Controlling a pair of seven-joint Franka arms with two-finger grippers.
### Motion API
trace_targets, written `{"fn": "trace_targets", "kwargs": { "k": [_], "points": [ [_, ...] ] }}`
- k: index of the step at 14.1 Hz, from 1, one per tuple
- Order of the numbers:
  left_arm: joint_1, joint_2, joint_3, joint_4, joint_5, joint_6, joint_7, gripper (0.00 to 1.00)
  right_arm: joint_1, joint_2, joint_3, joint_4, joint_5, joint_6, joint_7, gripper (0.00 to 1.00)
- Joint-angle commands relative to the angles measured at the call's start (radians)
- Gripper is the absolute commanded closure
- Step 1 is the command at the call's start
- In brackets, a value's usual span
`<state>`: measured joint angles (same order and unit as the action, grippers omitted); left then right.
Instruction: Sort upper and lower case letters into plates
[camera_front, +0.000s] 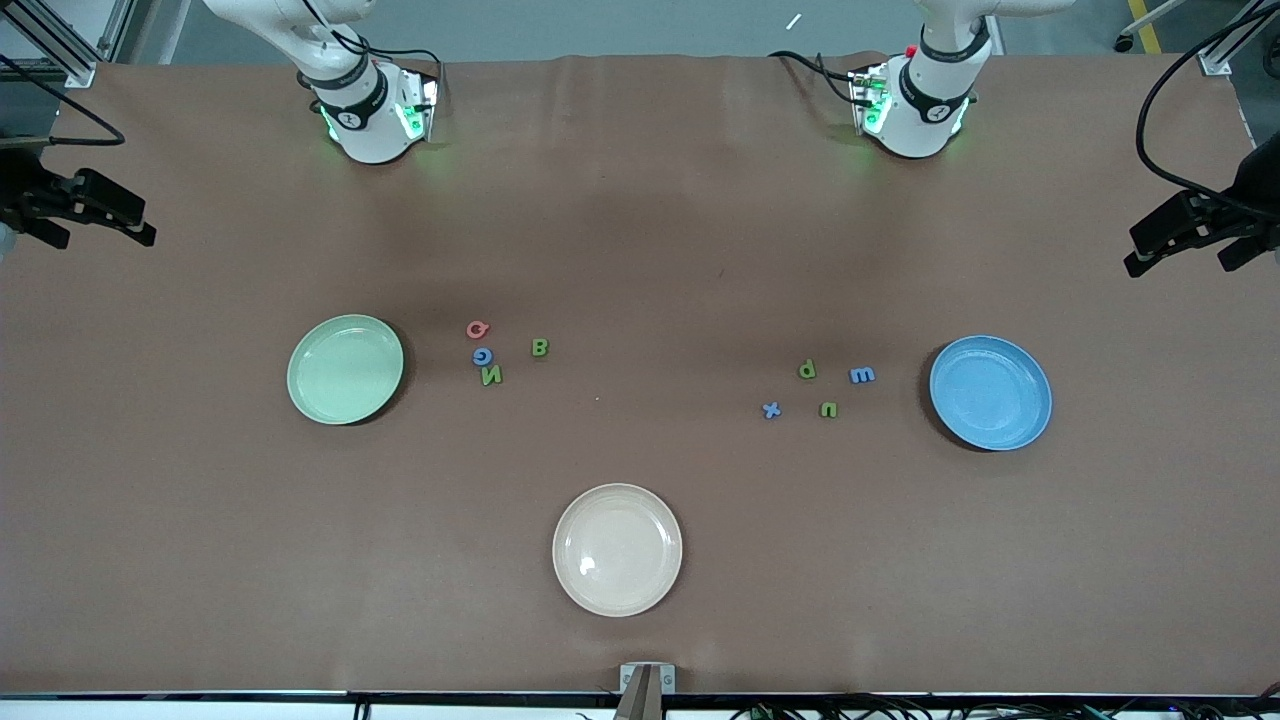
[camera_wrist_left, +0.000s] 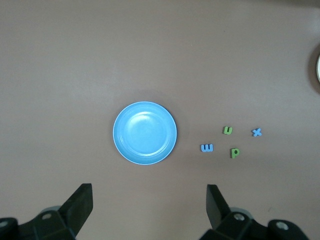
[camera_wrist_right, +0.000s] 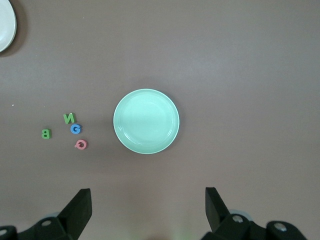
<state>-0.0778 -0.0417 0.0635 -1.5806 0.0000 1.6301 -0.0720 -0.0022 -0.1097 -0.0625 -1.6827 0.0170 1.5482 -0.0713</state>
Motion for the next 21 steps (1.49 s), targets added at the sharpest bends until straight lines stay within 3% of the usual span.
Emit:
{"fn": "trace_targets", "kwargs": {
  "k": [1, 9, 15, 18, 21],
  "points": [
    [0.004, -0.02, -0.002, -0.01, -0.015, -0.007, 0.012, 0.0, -0.001, 0.005, -0.002, 0.011, 0.009, 0.016, -0.008, 0.0],
    [-0.003, -0.008, -0.002, -0.01, -0.017, -0.01, -0.011, 0.0, -0.005, 0.004, -0.003, -0.011, 0.009, 0.032, -0.008, 0.0],
    [-0.019, 0.169, -0.05, -0.015, -0.018, 0.02, -0.095, 0.0, -0.005, 0.004, -0.003, -0.022, 0.009, 0.033, -0.008, 0.0],
    [-0.02, 0.276, -0.117, -0.039, -0.006, 0.112, -0.271, 0.0, -0.005, 0.004, -0.003, -0.022, 0.009, 0.03, -0.008, 0.0],
    [-0.02, 0.307, -0.165, -0.183, -0.006, 0.337, -0.386, 0.0, -0.005, 0.004, -0.003, -0.011, 0.009, 0.02, -0.007, 0.0]
  ]
}}
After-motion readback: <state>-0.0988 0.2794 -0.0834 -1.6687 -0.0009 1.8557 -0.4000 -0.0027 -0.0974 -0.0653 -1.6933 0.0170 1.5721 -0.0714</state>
